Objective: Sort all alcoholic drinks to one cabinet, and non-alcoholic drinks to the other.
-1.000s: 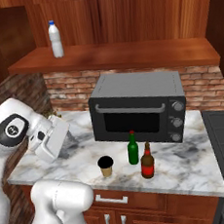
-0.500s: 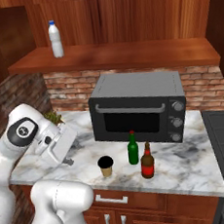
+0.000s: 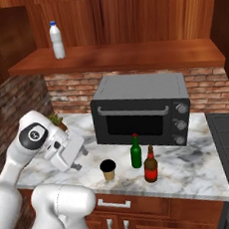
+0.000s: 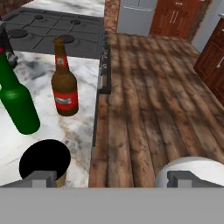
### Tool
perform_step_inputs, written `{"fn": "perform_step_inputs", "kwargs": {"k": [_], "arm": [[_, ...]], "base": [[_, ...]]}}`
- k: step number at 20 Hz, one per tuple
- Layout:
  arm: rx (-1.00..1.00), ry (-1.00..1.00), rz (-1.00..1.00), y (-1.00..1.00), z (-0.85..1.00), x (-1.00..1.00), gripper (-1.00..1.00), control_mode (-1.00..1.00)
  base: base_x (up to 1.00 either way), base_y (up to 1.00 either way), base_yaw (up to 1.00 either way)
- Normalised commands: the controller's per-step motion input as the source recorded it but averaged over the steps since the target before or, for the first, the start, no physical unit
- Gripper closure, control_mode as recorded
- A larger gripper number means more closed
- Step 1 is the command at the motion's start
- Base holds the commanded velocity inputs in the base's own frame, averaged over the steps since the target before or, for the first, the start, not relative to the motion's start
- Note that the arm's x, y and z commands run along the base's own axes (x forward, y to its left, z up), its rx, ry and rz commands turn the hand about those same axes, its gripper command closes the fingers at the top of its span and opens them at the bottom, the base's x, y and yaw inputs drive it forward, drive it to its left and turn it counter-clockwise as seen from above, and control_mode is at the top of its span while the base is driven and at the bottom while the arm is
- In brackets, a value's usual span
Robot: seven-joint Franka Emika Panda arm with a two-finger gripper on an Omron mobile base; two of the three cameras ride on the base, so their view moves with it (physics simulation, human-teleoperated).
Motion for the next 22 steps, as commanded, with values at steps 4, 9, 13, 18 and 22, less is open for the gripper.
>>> {"fn": "perform_step_inputs", "kwargs": {"k": [4,9,13,18,22], "arm": [[0.00,0.04,0.00,0.00,-0.18,0.28,-1.00,-1.00],[0.00,0.02,0.00,-0.01,-0.18,0.26,-1.00,-1.00],[0.00,0.00,0.00,-0.03,-0.18,0.24,-1.00,-1.00],[0.00,0.00,0.00,-0.06,-0.20,0.24,-1.00,-1.00],[0.00,0.00,0.00,-0.09,-0.21,0.13,-1.00,-1.00]], "base": [[0.00,0.00,0.00],[0.00,0.00,0.00],[0.00,0.00,0.00],[0.00,0.00,0.00],[0.00,0.00,0.00]]}}
